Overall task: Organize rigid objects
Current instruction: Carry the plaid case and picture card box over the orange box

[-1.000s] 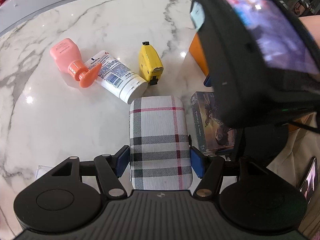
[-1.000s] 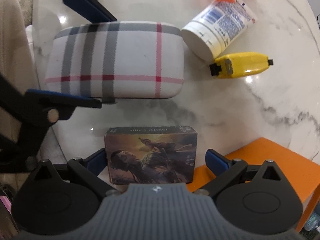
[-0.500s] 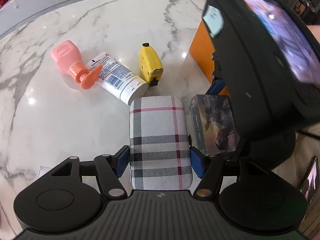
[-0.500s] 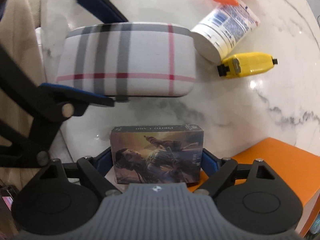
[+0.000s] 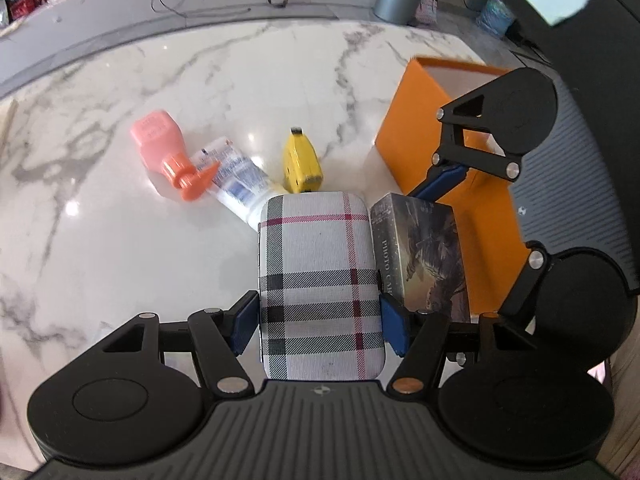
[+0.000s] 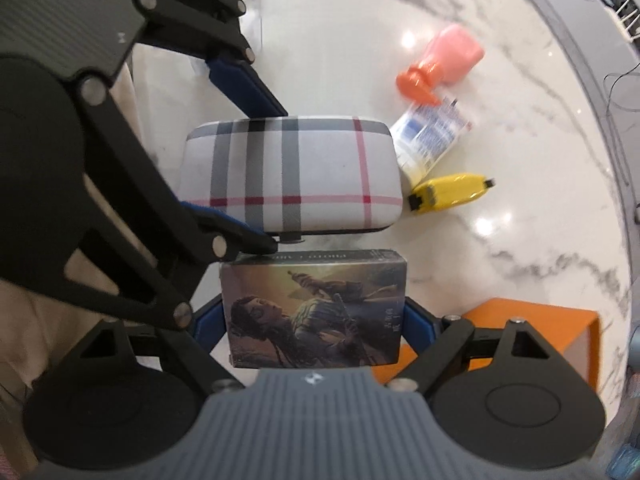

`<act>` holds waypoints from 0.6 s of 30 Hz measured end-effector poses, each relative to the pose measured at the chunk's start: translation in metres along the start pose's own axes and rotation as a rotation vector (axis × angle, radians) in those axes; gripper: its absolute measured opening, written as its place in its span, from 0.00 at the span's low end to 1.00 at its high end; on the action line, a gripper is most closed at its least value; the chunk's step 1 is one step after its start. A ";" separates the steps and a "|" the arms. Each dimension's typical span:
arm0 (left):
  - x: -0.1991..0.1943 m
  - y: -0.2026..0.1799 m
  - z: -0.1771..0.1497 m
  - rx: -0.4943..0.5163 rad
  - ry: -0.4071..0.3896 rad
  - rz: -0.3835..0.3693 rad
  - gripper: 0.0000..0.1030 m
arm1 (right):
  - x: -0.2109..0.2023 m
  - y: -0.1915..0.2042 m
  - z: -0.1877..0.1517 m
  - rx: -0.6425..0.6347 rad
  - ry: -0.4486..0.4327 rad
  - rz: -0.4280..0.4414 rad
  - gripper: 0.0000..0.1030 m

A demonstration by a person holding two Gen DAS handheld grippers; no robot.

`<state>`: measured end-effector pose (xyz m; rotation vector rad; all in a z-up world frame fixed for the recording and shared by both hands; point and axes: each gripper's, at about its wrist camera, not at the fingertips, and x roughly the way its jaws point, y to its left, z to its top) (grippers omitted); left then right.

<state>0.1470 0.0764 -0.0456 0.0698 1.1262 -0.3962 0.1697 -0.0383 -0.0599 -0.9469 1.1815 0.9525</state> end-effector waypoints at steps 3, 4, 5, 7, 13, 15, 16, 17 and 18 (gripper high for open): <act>-0.016 -0.001 0.004 -0.005 -0.027 0.012 0.71 | -0.015 0.004 -0.004 0.004 -0.035 -0.025 0.84; -0.021 -0.002 0.006 -0.009 -0.036 0.015 0.71 | -0.022 0.005 -0.005 0.004 -0.047 -0.035 0.84; -0.026 -0.003 0.007 -0.011 -0.046 0.021 0.71 | -0.028 0.006 -0.006 0.002 -0.058 -0.045 0.84; -0.036 -0.006 0.011 -0.018 -0.069 0.037 0.71 | -0.043 0.004 -0.009 0.003 -0.080 -0.062 0.84; -0.062 -0.013 0.022 -0.061 -0.142 0.051 0.71 | -0.083 0.000 -0.034 0.017 -0.132 -0.119 0.84; -0.068 -0.019 0.025 -0.056 -0.159 0.045 0.71 | -0.094 -0.001 -0.044 0.029 -0.141 -0.141 0.84; -0.070 -0.024 0.028 -0.049 -0.166 0.040 0.71 | -0.100 -0.003 -0.052 0.041 -0.146 -0.154 0.84; -0.072 -0.029 0.031 -0.040 -0.171 0.033 0.71 | -0.104 -0.005 -0.059 0.048 -0.144 -0.164 0.84; -0.074 -0.035 0.033 -0.030 -0.175 0.021 0.71 | -0.106 -0.007 -0.065 0.054 -0.142 -0.172 0.84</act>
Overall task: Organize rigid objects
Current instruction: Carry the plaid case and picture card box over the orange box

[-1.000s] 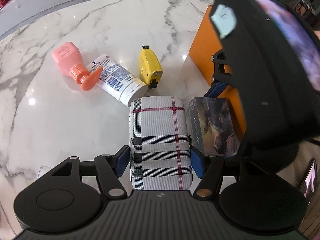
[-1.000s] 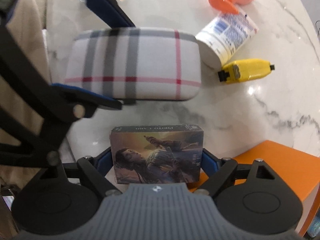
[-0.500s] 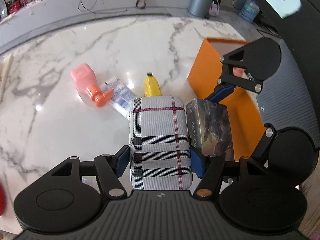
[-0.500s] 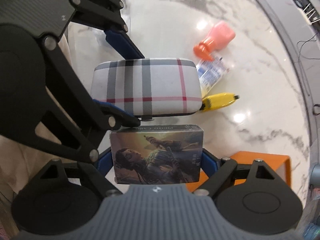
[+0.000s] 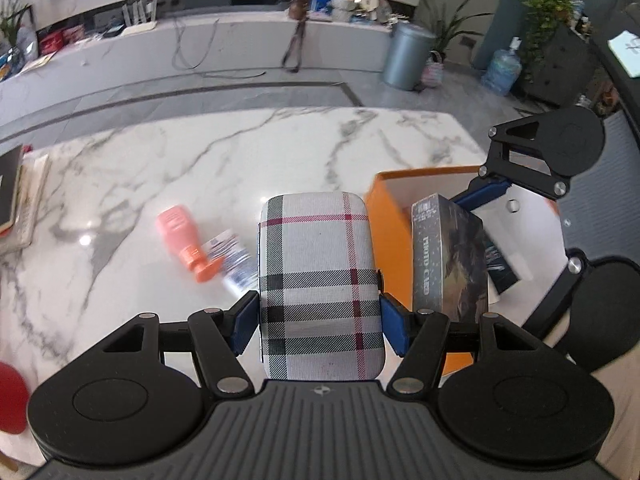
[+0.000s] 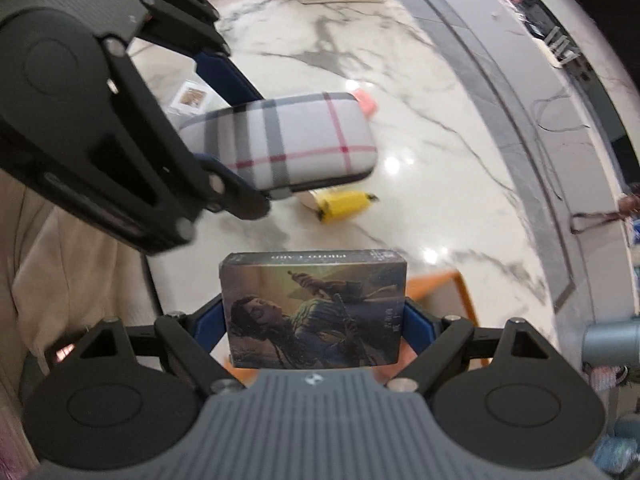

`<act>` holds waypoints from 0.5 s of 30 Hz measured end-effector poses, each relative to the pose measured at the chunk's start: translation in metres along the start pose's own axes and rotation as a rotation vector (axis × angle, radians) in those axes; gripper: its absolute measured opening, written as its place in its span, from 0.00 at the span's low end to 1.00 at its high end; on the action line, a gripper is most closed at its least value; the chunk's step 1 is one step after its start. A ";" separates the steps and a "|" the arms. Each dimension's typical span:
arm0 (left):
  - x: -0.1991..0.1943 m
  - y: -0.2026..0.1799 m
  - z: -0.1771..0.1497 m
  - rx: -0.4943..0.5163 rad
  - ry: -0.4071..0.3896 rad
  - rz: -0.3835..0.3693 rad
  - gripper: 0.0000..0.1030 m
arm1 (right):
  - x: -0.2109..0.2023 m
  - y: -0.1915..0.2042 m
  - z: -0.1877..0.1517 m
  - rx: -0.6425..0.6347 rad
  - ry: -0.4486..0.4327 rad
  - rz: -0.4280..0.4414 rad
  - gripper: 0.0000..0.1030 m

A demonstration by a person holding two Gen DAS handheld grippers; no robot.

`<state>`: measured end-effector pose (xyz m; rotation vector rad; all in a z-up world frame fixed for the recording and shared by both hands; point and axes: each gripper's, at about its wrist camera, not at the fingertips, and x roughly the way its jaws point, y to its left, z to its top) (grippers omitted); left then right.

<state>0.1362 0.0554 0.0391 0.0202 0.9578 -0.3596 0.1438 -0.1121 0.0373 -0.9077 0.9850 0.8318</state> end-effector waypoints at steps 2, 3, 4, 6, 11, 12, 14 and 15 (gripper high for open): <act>0.002 -0.013 0.005 0.017 -0.004 -0.028 0.71 | -0.006 -0.008 -0.015 0.017 0.014 -0.019 0.84; 0.004 -0.021 0.007 0.030 -0.004 -0.043 0.71 | -0.010 -0.010 -0.021 0.029 0.024 -0.031 0.84; 0.004 -0.030 0.009 0.044 -0.003 -0.056 0.71 | -0.010 -0.013 -0.030 0.042 0.036 -0.041 0.84; 0.010 -0.047 0.014 0.081 0.002 -0.081 0.71 | -0.011 -0.020 -0.048 0.068 0.062 -0.051 0.84; 0.029 -0.087 0.022 0.175 0.045 -0.124 0.71 | -0.010 -0.033 -0.089 0.139 0.115 -0.063 0.84; 0.034 -0.095 0.022 0.189 0.055 -0.129 0.71 | -0.006 -0.036 -0.093 0.151 0.125 -0.066 0.84; 0.042 -0.107 0.023 0.199 0.073 -0.140 0.71 | 0.000 -0.045 -0.108 0.177 0.142 -0.068 0.84; 0.047 -0.112 0.024 0.196 0.085 -0.146 0.71 | 0.002 -0.047 -0.115 0.190 0.148 -0.068 0.84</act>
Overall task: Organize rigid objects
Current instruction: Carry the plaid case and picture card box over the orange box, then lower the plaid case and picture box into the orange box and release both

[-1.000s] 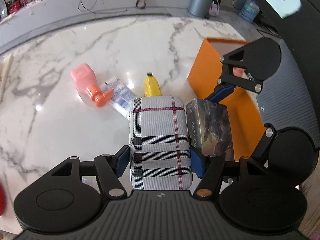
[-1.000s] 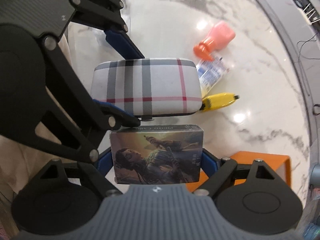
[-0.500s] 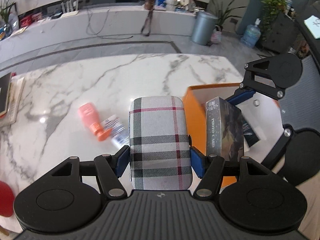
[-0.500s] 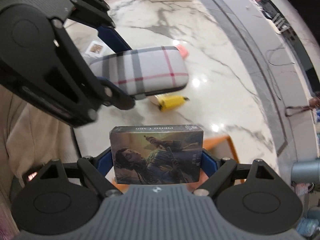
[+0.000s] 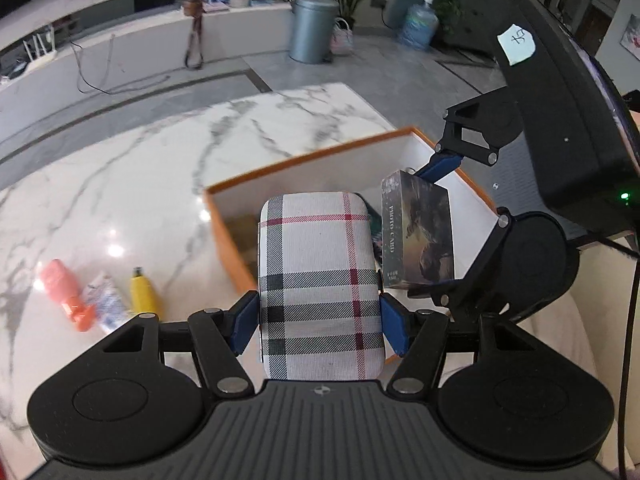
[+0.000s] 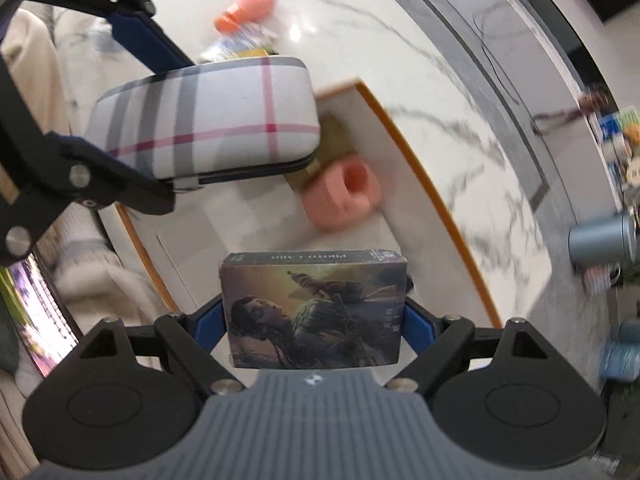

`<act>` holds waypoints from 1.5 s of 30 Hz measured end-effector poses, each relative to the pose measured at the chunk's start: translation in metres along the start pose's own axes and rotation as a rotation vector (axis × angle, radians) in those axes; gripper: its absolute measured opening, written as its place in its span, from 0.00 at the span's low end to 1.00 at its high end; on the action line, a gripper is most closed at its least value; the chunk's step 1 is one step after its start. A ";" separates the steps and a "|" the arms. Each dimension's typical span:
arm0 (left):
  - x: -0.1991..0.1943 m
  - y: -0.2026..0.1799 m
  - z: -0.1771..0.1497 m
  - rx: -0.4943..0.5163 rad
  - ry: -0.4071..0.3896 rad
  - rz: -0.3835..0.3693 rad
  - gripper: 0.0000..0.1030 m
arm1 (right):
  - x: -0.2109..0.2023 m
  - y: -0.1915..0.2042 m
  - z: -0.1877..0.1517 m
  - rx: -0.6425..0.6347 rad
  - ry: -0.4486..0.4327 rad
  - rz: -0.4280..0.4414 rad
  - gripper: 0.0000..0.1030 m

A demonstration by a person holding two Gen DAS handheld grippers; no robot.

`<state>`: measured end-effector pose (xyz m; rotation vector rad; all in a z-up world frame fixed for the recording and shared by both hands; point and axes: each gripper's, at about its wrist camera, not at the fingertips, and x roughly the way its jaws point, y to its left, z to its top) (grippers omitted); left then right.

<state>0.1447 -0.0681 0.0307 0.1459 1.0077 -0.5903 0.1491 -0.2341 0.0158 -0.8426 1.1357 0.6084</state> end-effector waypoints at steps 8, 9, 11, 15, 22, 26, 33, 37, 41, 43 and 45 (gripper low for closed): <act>0.042 -0.027 0.016 -0.015 0.085 -0.009 0.71 | 0.031 -0.017 -0.026 0.048 0.051 0.014 0.84; 0.047 -0.029 0.017 -0.008 0.100 -0.005 0.71 | 0.037 -0.018 -0.024 0.050 0.055 0.017 0.84; 0.059 -0.033 0.019 0.002 0.138 0.004 0.71 | 0.045 -0.021 -0.029 0.059 0.058 0.026 0.84; 0.079 -0.043 0.020 0.024 0.200 0.028 0.71 | 0.055 -0.022 -0.038 0.070 0.057 0.049 0.84; 0.104 -0.042 0.023 -0.070 0.273 0.053 0.71 | 0.073 -0.028 -0.045 0.093 0.048 0.083 0.84; 0.115 -0.038 0.028 -0.131 0.290 0.061 0.71 | 0.075 -0.032 -0.044 0.099 0.029 0.112 0.84; 0.124 -0.024 0.025 -0.165 0.326 0.173 0.71 | 0.080 -0.032 -0.041 0.099 0.011 0.133 0.84; 0.132 -0.029 0.023 -0.142 0.345 0.205 0.71 | 0.085 -0.035 -0.038 0.115 0.002 0.149 0.84; 0.140 -0.036 0.025 -0.147 0.360 0.228 0.71 | 0.085 -0.035 -0.036 0.110 0.001 0.151 0.84; 0.143 -0.036 0.025 -0.157 0.362 0.235 0.72 | 0.084 -0.033 -0.036 0.105 0.001 0.153 0.84; 0.142 -0.033 0.026 -0.170 0.355 0.229 0.74 | 0.083 -0.033 -0.036 0.101 0.002 0.153 0.84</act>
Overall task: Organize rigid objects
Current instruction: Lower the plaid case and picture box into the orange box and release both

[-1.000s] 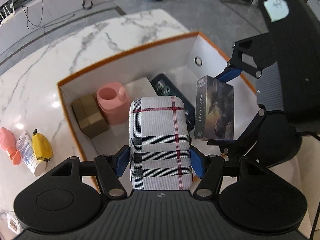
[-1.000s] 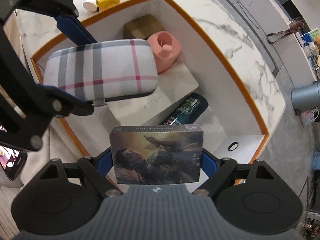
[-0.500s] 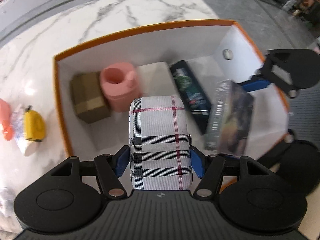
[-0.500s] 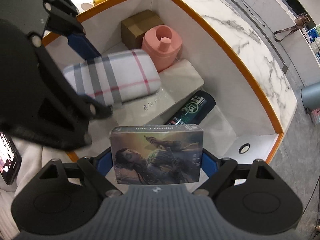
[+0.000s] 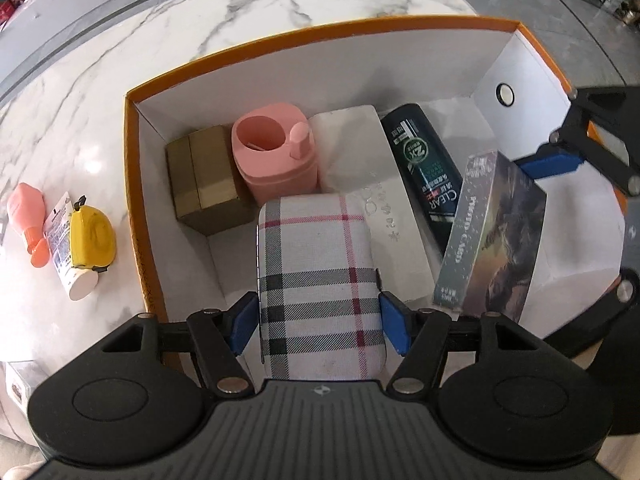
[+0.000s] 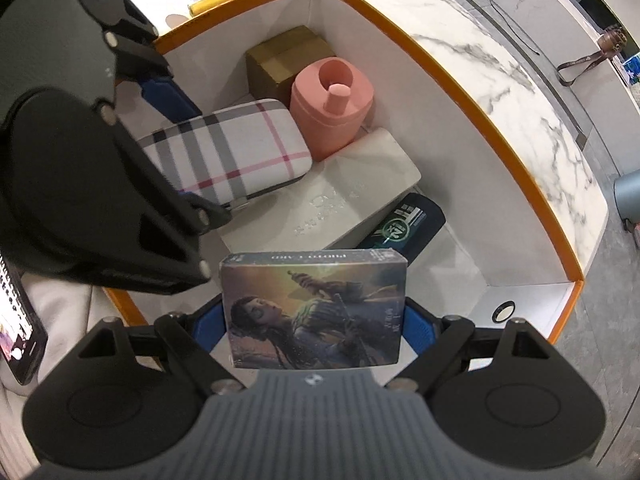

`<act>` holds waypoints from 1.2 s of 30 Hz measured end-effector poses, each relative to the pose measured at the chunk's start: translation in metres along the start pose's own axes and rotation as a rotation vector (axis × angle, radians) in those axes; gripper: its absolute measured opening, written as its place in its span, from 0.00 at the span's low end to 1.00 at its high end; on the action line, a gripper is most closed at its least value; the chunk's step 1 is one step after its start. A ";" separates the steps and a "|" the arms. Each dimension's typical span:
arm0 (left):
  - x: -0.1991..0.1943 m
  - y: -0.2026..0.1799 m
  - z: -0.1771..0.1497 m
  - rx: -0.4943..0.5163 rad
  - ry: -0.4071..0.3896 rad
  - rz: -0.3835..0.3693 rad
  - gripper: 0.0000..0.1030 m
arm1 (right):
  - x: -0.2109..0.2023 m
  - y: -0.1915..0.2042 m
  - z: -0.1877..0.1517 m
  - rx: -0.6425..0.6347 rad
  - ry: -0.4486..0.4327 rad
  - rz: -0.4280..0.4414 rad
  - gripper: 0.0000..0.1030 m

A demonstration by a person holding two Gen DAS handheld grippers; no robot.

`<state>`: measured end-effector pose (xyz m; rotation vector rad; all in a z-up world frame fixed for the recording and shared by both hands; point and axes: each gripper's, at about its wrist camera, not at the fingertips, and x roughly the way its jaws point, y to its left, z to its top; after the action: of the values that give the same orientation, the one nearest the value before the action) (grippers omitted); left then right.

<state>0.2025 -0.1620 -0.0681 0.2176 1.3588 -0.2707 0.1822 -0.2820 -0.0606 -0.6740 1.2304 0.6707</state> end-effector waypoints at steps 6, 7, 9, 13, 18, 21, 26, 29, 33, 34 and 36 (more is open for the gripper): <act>-0.007 0.012 -0.002 -0.019 -0.021 -0.041 0.77 | -0.003 0.001 0.000 0.006 0.000 -0.004 0.84; -0.009 0.015 -0.003 -0.017 -0.027 -0.057 0.75 | -0.003 0.002 0.000 0.007 -0.003 -0.001 0.84; -0.018 0.021 -0.007 0.004 -0.069 -0.060 0.70 | -0.005 0.003 0.001 0.009 -0.013 0.005 0.84; -0.045 0.034 -0.014 0.029 -0.190 -0.088 0.64 | -0.008 0.007 0.007 0.005 -0.038 0.023 0.84; -0.069 0.056 -0.024 0.018 -0.307 -0.063 0.62 | -0.006 0.019 0.025 -0.025 -0.065 0.042 0.84; -0.068 0.067 -0.029 0.010 -0.306 -0.046 0.55 | -0.002 0.030 0.040 -0.059 -0.077 0.063 0.84; -0.056 0.082 -0.035 -0.015 -0.265 -0.095 0.47 | 0.010 0.047 0.064 -0.128 -0.066 0.098 0.84; -0.048 0.089 -0.038 -0.031 -0.246 -0.128 0.43 | 0.015 0.052 0.078 -0.150 -0.060 0.113 0.84; -0.040 0.095 -0.042 -0.044 -0.239 -0.157 0.37 | 0.020 0.056 0.093 -0.167 -0.048 0.140 0.84; -0.039 0.096 -0.043 -0.044 -0.241 -0.154 0.37 | 0.022 0.056 0.095 -0.165 -0.043 0.149 0.84; -0.037 0.100 -0.043 -0.056 -0.241 -0.161 0.37 | 0.025 0.058 0.097 -0.159 -0.033 0.167 0.84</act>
<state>0.1871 -0.0518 -0.0407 0.0267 1.1443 -0.3812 0.2013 -0.1689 -0.0710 -0.6934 1.2204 0.9221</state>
